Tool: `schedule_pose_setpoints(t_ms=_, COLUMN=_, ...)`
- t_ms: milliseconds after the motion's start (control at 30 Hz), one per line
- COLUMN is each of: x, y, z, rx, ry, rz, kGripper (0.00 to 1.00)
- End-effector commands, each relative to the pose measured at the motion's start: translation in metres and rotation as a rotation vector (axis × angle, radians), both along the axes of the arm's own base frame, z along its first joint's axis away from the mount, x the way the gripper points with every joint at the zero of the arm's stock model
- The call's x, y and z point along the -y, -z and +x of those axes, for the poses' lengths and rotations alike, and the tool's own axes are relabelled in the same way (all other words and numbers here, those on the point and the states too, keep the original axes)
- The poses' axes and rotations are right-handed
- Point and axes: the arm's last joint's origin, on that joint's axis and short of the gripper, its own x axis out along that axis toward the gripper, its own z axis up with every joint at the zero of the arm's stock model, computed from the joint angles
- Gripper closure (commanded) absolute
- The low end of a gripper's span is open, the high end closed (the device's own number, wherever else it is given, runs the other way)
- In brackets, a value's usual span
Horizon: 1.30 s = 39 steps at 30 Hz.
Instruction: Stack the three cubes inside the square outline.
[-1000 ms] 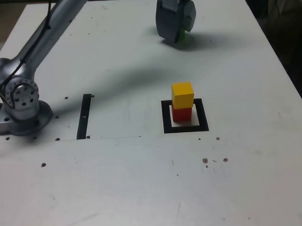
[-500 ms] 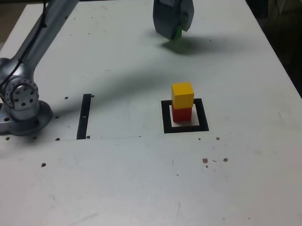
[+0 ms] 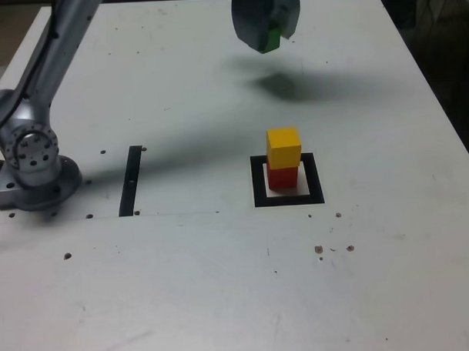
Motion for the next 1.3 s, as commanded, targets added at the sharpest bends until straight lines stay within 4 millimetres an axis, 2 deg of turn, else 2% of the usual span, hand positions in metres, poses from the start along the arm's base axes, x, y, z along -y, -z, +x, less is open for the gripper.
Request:
schedule_pose_setpoints(t_ms=0, x=0.007, y=-0.006, z=-0.003, rx=-0.004, ry=0.018, rz=-0.006, kGripper=0.71)
schedule_pose_setpoints(t_ms=933, x=0.108, y=-0.047, z=-0.014, rx=0.006, ry=0.222, rz=-0.015, kGripper=0.71)
schedule_pose_setpoints(t_ms=1267, x=0.148, y=-0.055, z=-0.019, rx=0.006, ry=0.302, rz=-0.022, kGripper=0.71)
